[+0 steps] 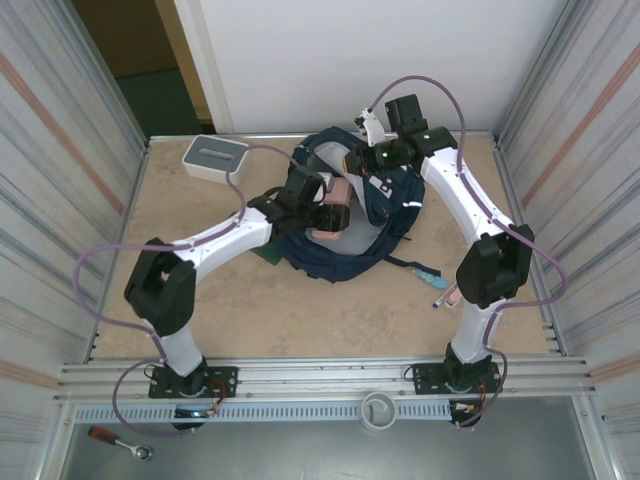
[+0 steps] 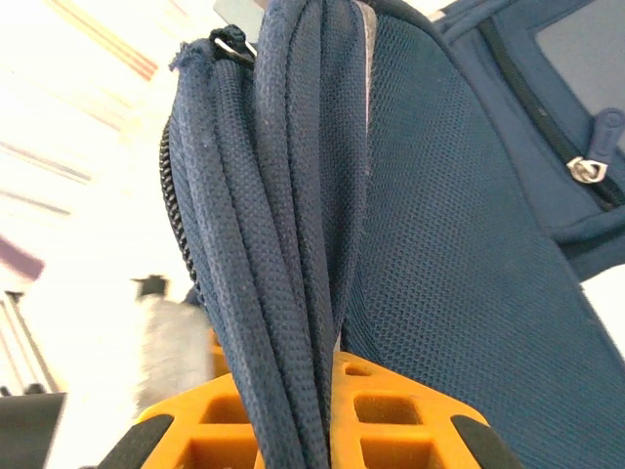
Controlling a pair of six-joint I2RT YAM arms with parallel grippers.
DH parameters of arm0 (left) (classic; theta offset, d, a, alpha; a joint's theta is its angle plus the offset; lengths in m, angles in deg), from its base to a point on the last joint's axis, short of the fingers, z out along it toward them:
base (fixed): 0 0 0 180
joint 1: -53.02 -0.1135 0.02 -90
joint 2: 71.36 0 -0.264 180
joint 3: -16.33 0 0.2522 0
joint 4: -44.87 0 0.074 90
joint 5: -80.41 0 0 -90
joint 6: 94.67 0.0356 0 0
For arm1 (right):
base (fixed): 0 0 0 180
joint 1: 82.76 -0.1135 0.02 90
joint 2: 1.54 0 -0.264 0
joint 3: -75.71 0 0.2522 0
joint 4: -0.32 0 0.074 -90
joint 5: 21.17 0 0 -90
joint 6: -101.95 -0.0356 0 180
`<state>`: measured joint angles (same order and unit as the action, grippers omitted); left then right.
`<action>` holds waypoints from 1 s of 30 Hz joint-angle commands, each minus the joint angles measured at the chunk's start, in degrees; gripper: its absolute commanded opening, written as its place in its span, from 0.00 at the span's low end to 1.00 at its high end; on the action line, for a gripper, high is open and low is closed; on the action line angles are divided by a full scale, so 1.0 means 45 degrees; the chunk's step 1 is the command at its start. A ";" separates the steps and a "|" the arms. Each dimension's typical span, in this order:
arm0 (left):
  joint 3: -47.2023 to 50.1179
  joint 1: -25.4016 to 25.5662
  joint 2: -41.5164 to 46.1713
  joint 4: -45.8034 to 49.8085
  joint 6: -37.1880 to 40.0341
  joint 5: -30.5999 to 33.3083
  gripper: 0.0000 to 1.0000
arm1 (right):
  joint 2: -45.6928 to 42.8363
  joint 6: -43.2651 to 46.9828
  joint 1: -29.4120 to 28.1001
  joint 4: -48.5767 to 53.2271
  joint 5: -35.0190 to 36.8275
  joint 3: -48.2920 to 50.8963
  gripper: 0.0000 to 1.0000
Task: Pack books, pencil case, and school supplies into a backpack
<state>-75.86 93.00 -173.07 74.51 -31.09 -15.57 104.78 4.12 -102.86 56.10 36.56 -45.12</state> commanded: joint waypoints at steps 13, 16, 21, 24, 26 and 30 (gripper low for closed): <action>-0.3827 -0.0122 -0.4358 -0.2946 -0.2165 0.1429 0.55 | 0.0195 -0.2282 0.0341 -0.3615 -0.4172 0.0561 0.09; -0.3920 0.0012 -0.4619 -0.3685 -0.1853 0.0540 0.67 | 0.0201 -0.2243 0.0435 -0.3642 -0.4244 0.0737 0.08; -0.2485 -0.0031 -0.3632 -0.4629 -0.1493 0.0216 0.86 | 0.0162 -0.2224 0.0675 -0.3844 -0.4283 0.1065 0.08; -0.1700 -0.0143 -0.2997 -0.4736 -0.1232 -0.0117 0.90 | 0.0148 -0.2186 0.0734 -0.3907 -0.4259 0.1284 0.08; -0.1241 -0.0176 -0.2510 -0.4601 -0.0963 -0.0240 0.93 | 0.0080 -0.2093 0.0804 -0.3908 -0.4111 0.1527 0.08; -0.0259 -0.0190 -0.1362 -0.4376 -0.0711 -0.0911 0.93 | -0.0065 -0.1981 0.1064 -0.3908 -0.3804 0.2054 0.08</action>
<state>-78.64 92.22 -185.75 58.03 -36.92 -15.90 106.75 -5.02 -98.81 41.50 22.52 -37.03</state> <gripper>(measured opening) 0.935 0.114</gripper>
